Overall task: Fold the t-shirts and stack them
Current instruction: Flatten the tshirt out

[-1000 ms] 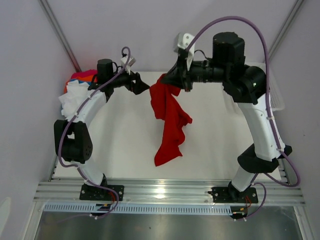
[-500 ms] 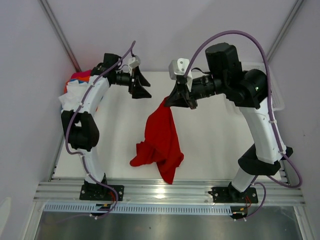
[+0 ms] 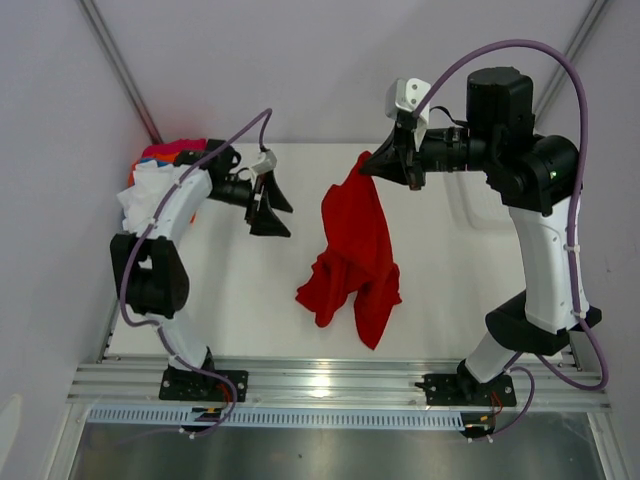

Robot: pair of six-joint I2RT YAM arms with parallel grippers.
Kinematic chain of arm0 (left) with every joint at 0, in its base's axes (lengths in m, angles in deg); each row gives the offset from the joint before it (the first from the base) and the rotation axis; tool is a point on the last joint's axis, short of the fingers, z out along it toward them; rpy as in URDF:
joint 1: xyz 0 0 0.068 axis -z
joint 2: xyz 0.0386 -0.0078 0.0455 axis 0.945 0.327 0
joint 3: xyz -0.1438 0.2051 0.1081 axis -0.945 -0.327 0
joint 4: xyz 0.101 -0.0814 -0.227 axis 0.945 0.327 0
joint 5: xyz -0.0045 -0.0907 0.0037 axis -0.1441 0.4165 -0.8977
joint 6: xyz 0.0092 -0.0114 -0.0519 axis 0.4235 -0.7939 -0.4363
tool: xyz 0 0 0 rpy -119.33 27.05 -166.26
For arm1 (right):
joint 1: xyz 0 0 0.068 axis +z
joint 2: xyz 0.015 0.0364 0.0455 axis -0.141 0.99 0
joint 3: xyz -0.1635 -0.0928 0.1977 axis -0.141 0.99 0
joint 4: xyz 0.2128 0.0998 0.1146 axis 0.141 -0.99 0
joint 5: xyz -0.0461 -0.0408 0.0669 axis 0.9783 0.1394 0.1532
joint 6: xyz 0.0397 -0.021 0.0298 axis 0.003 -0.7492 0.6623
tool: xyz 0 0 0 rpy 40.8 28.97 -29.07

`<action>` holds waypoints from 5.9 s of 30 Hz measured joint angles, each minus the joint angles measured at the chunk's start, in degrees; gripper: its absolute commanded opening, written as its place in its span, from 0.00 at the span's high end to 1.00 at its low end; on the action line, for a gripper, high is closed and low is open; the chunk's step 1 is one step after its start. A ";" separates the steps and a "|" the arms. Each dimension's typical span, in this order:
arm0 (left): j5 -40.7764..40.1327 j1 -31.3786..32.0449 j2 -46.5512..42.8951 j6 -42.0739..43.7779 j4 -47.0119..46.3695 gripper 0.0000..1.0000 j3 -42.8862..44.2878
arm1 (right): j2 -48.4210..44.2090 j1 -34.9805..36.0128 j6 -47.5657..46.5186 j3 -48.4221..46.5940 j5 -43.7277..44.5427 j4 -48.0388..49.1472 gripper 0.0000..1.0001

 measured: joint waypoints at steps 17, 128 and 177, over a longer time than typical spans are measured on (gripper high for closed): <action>-30.53 12.90 -24.13 -36.46 -45.88 0.01 -33.55 | 2.69 -2.14 5.51 0.07 2.58 7.17 1.00; -47.91 -13.51 -45.90 -38.84 -33.53 1.00 -8.35 | -3.28 -17.20 2.80 34.05 35.28 26.56 1.00; -53.09 -15.80 -40.61 -45.48 -29.38 1.00 -3.37 | 16.98 26.01 -3.43 59.06 38.99 61.75 0.29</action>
